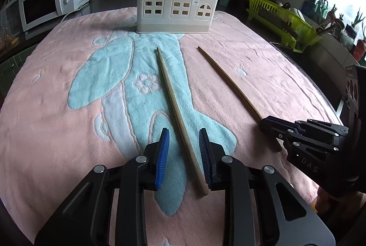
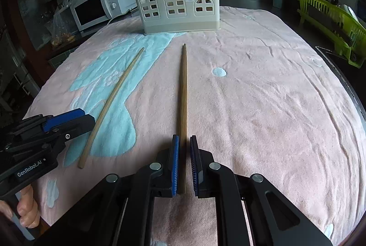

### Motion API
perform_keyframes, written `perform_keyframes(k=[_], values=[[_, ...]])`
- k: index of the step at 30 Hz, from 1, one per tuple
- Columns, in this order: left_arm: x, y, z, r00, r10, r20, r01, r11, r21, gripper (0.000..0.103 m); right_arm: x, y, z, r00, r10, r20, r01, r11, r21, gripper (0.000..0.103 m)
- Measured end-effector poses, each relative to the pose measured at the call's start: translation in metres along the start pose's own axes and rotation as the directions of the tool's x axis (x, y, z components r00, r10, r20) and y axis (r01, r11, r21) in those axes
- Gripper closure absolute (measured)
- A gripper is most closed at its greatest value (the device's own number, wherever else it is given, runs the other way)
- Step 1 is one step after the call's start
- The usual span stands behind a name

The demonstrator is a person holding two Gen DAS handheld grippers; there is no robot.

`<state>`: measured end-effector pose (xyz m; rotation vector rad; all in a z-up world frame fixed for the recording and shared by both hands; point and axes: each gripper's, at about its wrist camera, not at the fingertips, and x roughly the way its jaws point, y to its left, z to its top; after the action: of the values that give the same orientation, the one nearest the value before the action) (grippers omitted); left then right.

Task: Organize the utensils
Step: 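Close the left tool on a chopstick while the right tool grasps the last one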

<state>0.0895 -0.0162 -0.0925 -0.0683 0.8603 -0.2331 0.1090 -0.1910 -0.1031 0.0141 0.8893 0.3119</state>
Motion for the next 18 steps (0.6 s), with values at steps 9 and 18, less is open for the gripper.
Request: perform_keyframes(k=[9, 18], values=[[0.012, -0.011, -0.005, 0.998, 0.050, -0.030, -0.049, 0.998, 0.037, 0.087, 0.000, 0.000, -0.001, 1.000, 0.009, 0.001, -0.009, 1.000, -0.009, 0.093], [0.012, -0.006, -0.001, 0.998, 0.052, -0.042, -0.051, 0.998, 0.022, 0.094, 0.002, 0.000, 0.001, 1.000, 0.004, 0.003, -0.004, 1.000, -0.011, 0.096]])
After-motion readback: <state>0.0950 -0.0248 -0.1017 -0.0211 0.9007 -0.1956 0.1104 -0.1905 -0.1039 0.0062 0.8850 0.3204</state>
